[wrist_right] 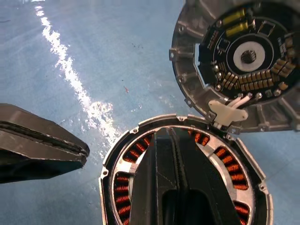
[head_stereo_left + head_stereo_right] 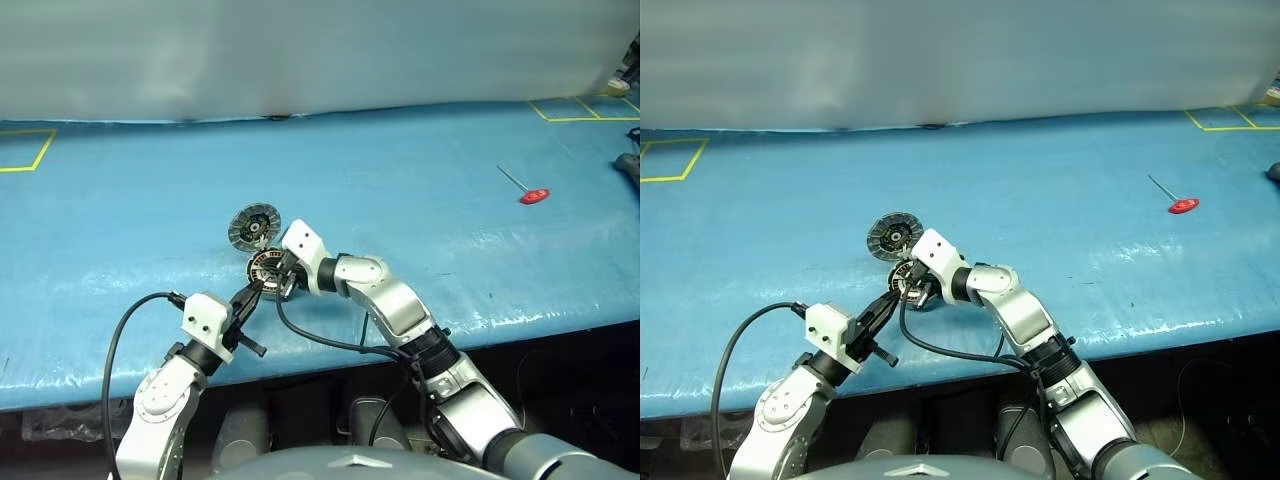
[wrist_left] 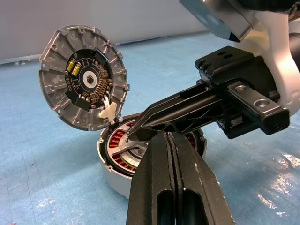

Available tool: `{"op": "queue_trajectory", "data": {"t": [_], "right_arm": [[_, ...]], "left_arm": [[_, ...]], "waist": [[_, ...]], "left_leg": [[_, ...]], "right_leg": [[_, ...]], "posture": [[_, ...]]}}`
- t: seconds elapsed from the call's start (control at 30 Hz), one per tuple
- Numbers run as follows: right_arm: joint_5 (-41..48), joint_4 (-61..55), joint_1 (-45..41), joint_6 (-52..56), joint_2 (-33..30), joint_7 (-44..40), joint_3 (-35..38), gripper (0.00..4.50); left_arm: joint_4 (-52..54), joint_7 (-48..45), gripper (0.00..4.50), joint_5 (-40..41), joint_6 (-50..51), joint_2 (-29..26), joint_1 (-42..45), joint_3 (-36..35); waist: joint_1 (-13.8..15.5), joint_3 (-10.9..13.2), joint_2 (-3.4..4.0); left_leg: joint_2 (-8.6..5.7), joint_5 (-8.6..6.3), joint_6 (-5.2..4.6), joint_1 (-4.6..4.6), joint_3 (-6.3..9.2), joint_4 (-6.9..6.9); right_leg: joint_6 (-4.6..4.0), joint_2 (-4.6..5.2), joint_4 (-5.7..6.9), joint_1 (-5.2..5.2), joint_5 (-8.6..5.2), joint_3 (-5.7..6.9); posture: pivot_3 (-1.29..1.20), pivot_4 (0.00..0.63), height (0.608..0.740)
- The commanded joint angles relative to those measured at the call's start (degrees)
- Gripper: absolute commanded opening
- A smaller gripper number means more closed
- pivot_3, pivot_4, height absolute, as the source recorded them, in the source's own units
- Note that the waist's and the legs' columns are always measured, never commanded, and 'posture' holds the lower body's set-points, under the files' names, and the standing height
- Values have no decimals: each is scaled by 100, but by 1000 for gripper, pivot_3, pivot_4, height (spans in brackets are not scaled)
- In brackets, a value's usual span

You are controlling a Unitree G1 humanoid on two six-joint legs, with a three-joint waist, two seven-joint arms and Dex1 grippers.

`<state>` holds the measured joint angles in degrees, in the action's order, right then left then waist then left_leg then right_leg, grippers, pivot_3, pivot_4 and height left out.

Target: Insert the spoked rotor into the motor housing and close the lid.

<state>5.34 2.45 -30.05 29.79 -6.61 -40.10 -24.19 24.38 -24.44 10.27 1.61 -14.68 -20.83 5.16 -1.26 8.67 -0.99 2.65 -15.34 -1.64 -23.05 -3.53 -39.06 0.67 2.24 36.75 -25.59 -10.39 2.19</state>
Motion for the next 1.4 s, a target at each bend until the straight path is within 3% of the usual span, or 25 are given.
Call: {"op": "queue_trajectory", "data": {"t": [0.03,0.27,0.37,0.6,0.87,1.03,1.4], "right_arm": [[126,-590,-361,-80,-121,-217,153,0],[-607,-690,-619,-825,-965,-698,-502,0],[-593,-856,-399,-924,-1049,-677,-507,0],[48,-1628,864,-866,-755,-225,99,0],[385,-1716,2057,-1277,-514,438,837,0],[376,-1834,2508,-1410,-526,593,869,0],[289,-2106,2833,-1361,-465,984,805,0]], "left_arm": [[-4,-29,36,92,-127,67,38,55],[-33,-10,36,72,-154,139,47,34],[-8,86,36,86,-120,171,-3,-64],[76,206,36,365,-35,5,-130,-726],[-241,-24,36,1026,361,-578,220,-1833],[-951,-248,36,1339,557,-911,891,-2235],[-3063,-1222,36,1843,1267,-1542,3089,-2320]], "waist": [[3,1,1],[30,2,2],[28,3,1],[53,3,-1],[62,5,-4],[63,6,-5],[75,4,-14]], "left_leg": [[0,0,0,0,0,0],[-3,-1,0,0,7,0],[-5,-2,-3,-2,3,1],[0,-4,-1,-2,13,11],[-4,-6,2,-1,12,3],[-2,-6,3,-1,15,5],[-5,-5,3,-1,14,4]], "right_leg": [[0,0,0,-1,0,1],[0,7,-4,5,-5,12],[2,12,-4,3,-6,12],[-6,6,-2,1,-19,19],[-1,19,-3,7,-19,25],[-2,11,-1,6,-20,27],[-1,9,-1,10,-20,25]], "posture": [[0,150,740],[0,150,740],[0,150,740],[0,150,740],[0,150,740],[0,150,740],[0,150,740]]}}
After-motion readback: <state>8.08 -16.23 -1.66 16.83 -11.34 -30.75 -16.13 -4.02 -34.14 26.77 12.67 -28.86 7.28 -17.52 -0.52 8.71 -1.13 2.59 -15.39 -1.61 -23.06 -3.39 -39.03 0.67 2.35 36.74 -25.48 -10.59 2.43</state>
